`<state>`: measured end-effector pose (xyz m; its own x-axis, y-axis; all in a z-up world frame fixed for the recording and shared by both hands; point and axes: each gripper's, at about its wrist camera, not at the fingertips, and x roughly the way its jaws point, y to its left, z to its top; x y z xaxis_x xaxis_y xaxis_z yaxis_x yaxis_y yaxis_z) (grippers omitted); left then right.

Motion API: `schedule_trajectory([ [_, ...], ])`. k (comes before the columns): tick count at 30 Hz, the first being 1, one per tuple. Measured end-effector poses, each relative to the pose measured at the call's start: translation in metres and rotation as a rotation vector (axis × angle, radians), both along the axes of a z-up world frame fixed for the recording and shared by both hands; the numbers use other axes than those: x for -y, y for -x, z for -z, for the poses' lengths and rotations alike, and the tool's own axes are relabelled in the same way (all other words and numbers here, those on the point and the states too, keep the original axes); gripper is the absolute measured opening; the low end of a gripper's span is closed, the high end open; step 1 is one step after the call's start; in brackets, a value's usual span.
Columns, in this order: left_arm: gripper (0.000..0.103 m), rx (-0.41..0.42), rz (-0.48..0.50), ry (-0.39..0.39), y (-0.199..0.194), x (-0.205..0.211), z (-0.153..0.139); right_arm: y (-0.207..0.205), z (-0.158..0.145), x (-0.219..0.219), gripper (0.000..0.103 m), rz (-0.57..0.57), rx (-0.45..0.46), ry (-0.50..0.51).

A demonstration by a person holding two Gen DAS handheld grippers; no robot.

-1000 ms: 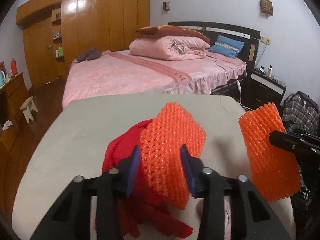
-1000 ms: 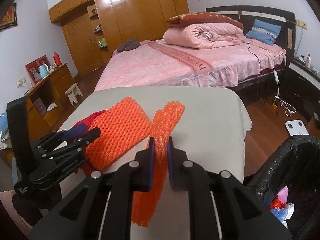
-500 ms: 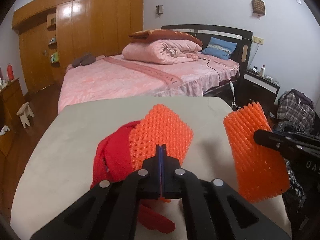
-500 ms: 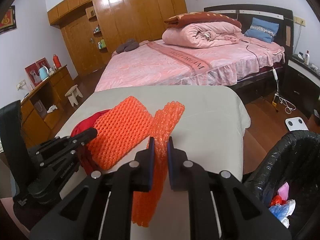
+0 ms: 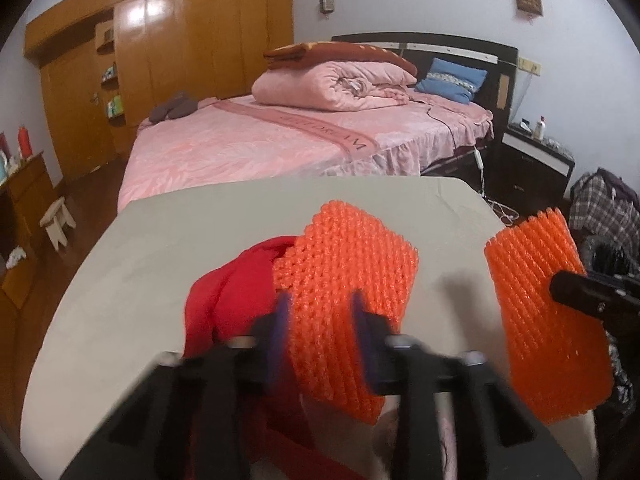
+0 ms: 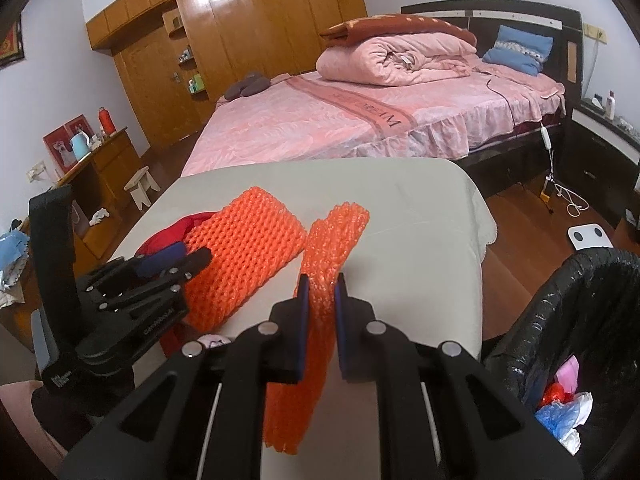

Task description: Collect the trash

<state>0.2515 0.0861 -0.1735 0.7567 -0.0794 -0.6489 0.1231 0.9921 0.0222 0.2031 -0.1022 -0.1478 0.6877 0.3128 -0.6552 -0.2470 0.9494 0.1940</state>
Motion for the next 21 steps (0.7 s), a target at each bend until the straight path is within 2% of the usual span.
schedule_trajectory([
  [1, 0.001, -0.012, 0.008, 0.002, -0.001, 0.002, 0.002, 0.001, 0.000, -0.001, 0.011, 0.001, 0.000, 0.000],
  [2, 0.000, -0.013, 0.008, 0.002, 0.000, 0.001, 0.003, 0.002, 0.000, -0.001, 0.011, 0.002, 0.000, 0.000],
  [5, 0.000, 0.001, 0.012, 0.022, 0.007, 0.001, 0.001, 0.004, -0.002, 0.002, 0.011, 0.005, 0.006, -0.003],
  [12, 0.000, 0.076, 0.014, 0.062, 0.030, -0.001, -0.028, 0.010, -0.012, 0.009, 0.011, 0.011, 0.030, -0.023],
  [18, 0.000, 0.070, 0.026, 0.034, 0.024, 0.002, -0.032, 0.012, -0.016, 0.009, 0.012, 0.009, 0.037, -0.025],
  [21, 0.009, 0.064, 0.019, 0.031, 0.014, 0.001, -0.029, 0.010, -0.014, 0.010, 0.012, 0.008, 0.029, -0.019],
])
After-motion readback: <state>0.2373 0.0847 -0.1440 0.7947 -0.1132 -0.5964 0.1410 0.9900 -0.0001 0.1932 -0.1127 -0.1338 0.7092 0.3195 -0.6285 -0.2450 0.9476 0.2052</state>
